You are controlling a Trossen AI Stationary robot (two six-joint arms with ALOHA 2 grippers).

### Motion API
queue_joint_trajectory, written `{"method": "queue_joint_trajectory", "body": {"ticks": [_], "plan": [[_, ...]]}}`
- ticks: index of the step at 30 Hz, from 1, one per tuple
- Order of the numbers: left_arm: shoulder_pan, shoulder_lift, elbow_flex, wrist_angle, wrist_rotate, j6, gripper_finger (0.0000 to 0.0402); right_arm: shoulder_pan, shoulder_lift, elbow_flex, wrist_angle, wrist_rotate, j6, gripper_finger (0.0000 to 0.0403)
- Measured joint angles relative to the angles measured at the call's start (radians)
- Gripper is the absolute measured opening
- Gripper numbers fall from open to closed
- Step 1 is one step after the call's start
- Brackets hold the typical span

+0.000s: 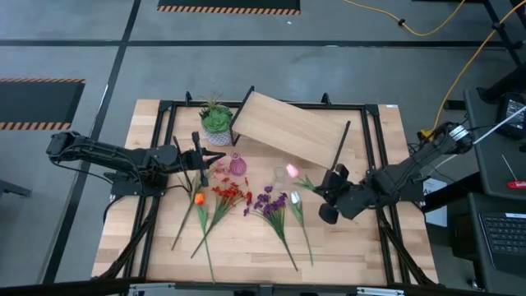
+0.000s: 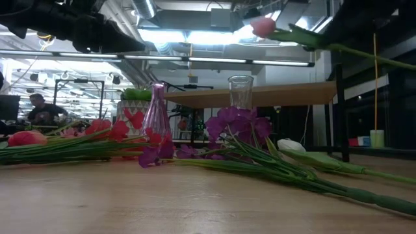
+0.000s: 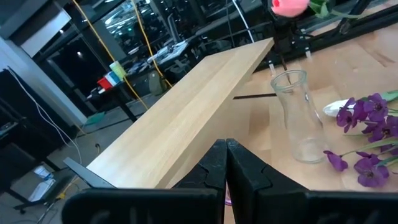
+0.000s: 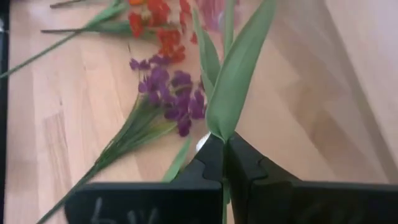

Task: Pick and place flowers into a vace then onto a shelf
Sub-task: Put the pink flower into the transparent vase

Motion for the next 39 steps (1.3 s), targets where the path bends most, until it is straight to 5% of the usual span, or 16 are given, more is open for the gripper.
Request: {"method": "queue_joint_trajectory", "body": {"ticks": [11, 21, 39], "plan": [[0.0, 0.0, 0.0, 0.0, 0.0, -0.003, 0.0002, -0.116, -0.183, -0.318, 0.577, -0.103, -0.406, 0.0], [0.0, 0.0, 0.0, 0.0, 0.0, -0.002, 0.0002, -0.147, -0.209, -0.529, 0.987, -0.116, -0.631, 0.0], [0.0, 0.0, 0.0, 0.0, 0.0, -0.001, 0.0002, -0.152, -0.207, -0.545, 1.204, -0.118, -0.785, 0.0]]}}
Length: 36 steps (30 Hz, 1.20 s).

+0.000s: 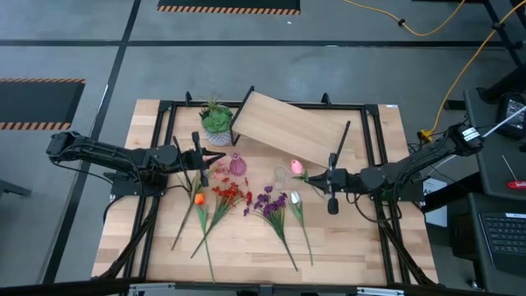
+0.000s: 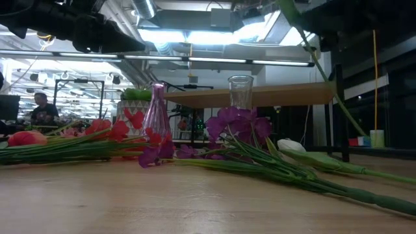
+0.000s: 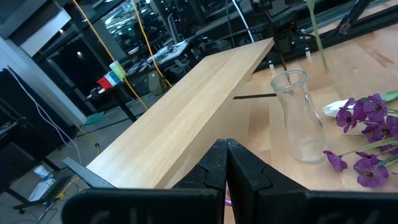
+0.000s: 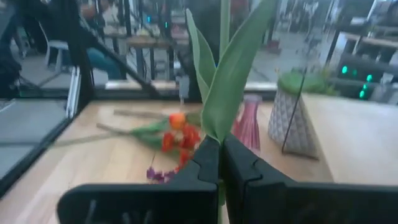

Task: Pick and place flowers into a vace then onto a shelf
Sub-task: Put the pink flower into the transparent vase

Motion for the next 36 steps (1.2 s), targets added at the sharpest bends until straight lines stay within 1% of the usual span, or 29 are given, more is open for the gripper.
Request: {"method": "queue_joint_trajectory", "body": {"ticks": [7, 11, 17, 20, 22, 27, 29, 33, 36], "plan": [[0.0, 0.0, 0.0, 0.0, 0.0, 0.0, 0.0002, -0.029, 0.0, 0.0, 0.191, 0.002, -0.162, 0.0], [0.0, 0.0, 0.0, 0.0, 0.0, 0.0, 0.0002, -0.072, 0.007, 0.0, 0.263, 0.0, -0.176, 0.0], [0.0, 0.0, 0.0, 0.0, 0.0, 0.001, 0.0002, -0.141, 0.048, 0.0, 0.411, -0.13, -0.2, 0.0], [0.0, 0.0, 0.0, 0.0, 0.0, 0.001, 0.0002, -0.166, 0.066, 0.0, 0.461, -0.166, -0.235, 0.0], [0.0, 0.0, 0.0, 0.0, 0.0, 0.001, 0.0002, -0.18, 0.07, 0.013, 0.471, -0.197, -0.249, 0.0], [0.0, 0.0, 0.0, 0.0, 0.0, 0.001, 0.0002, -0.211, 0.083, 0.073, 0.471, -0.331, -0.27, 0.0], [0.0, 0.0, 0.0, 0.0, 0.001, -0.001, 0.0002, -0.223, 0.107, 0.104, 0.461, -0.354, -0.282, 0.0], [0.0, 0.0, 0.0, 0.0, 0.058, -0.037, 0.0002, -0.251, 0.185, 0.16, 0.456, -0.366, -0.284, 0.0], [0.0, 0.0, 0.0, 0.0, 0.106, -0.041, 0.0002, -0.279, 0.253, 0.211, 0.457, -0.424, -0.283, 0.0]]}}
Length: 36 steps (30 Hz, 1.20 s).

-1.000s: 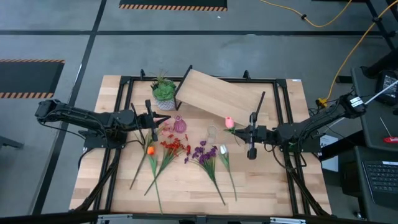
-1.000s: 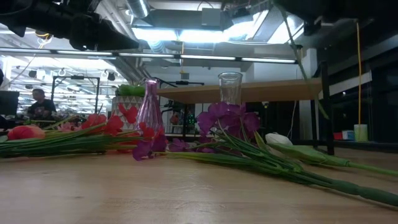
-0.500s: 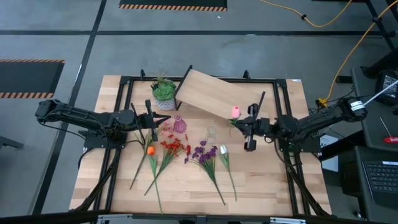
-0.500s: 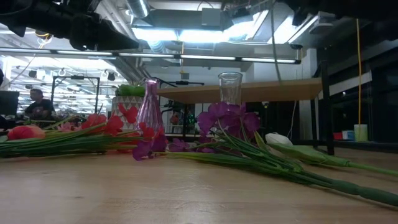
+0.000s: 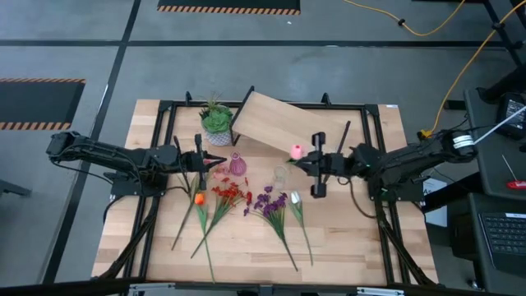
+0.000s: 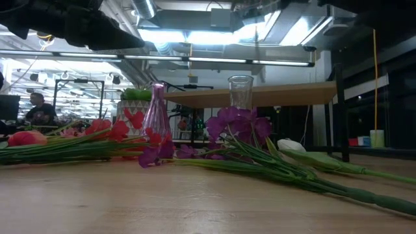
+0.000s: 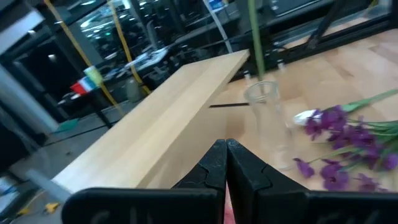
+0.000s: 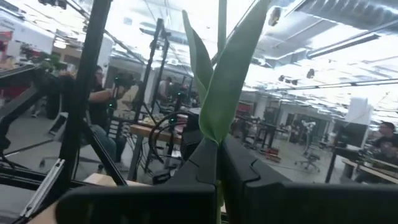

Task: Pick and place flowers into a vace then onto a shelf
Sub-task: Put the pink flower into the transparent vase

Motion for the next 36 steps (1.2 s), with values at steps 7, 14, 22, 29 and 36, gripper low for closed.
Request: {"method": "queue_joint_trajectory", "body": {"ticks": [7, 14, 22, 29, 36], "plan": [[0.0, 0.0, 0.0, 0.0, -0.019, -0.003, 0.0002, -0.04, 0.094, 0.104, -0.002, -0.017, 0.0, 0.0], [0.0, 0.0, 0.0, 0.0, -0.038, -0.002, 0.0002, -0.045, 0.099, 0.127, -0.03, -0.041, 0.009, 0.0], [0.0, 0.0, 0.0, 0.0, -0.04, 0.022, 0.0002, -0.046, 0.099, 0.127, -0.102, -0.04, 0.049, 0.0], [0.0, 0.0, 0.0, 0.0, -0.04, 0.023, 0.0002, -0.046, 0.119, 0.126, -0.129, -0.022, 0.057, 0.0], [0.0, 0.0, 0.0, 0.0, -0.039, 0.023, 0.0002, -0.046, 0.178, 0.125, -0.103, 0.02, 0.056, 0.0]]}}
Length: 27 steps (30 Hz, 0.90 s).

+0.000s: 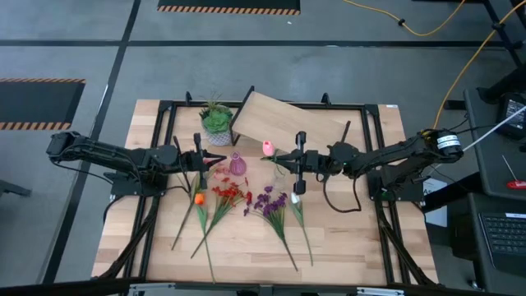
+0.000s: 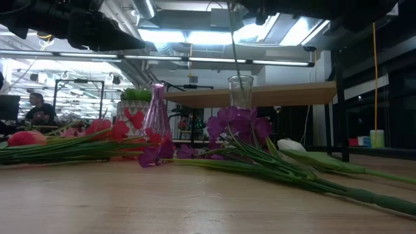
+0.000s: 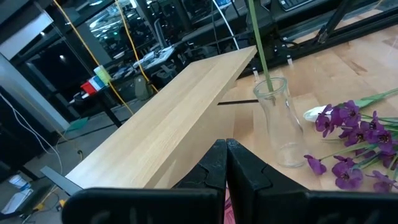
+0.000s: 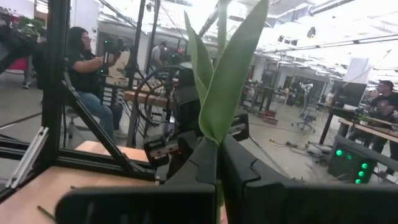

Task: Pick and place flowers into a vace then onto a shelf
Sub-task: Put the pink flower into the transparent vase

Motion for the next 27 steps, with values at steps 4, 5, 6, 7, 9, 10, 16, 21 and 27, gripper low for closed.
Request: {"method": "queue_joint_trajectory", "body": {"ticks": [4, 5, 6, 7, 9, 10, 16, 21, 27], "plan": [[0.0, 0.0, 0.0, 0.0, 0.0, 0.0, 0.0002, 0.0, 0.008, -0.015, 0.008, 0.025, 0.0, 0.0], [0.0, 0.0, 0.0, 0.0, 0.0, 0.0, 0.0002, 0.0, 0.008, -0.027, 0.017, 0.03, 0.001, 0.0], [0.0, 0.0, 0.0, 0.0, 0.0, 0.0, 0.0002, 0.0, 0.009, -0.045, 0.039, 0.03, 0.002, 0.0], [0.0, 0.0, 0.0, 0.0, 0.0, 0.0, 0.0002, 0.0, 0.01, -0.067, 0.073, 0.031, 0.005, 0.0], [0.0, 0.0, 0.0, 0.0, 0.0, 0.0, 0.0002, 0.0, 0.01, -0.113, 0.149, 0.032, 0.025, 0.0], [0.0, 0.0, 0.0, 0.0, 0.0, 0.0, 0.0002, 0.0, 0.01, -0.138, 0.186, 0.033, 0.031, 0.0], [0.0, 0.0, 0.0, 0.0, 0.0, 0.0, 0.0002, 0.0, 0.01, -0.219, 0.273, 0.033, 0.057, 0.0], [0.0, 0.0, 0.0, 0.0, 0.0, 0.0, 0.0002, -0.002, 0.052, -0.22, 0.306, 0.033, 0.056, 0.0], [0.0, 0.0, 0.0, 0.0, 0.002, -0.008, 0.0002, -0.024, 0.104, -0.22, 0.325, 0.033, 0.077, 0.0]]}}
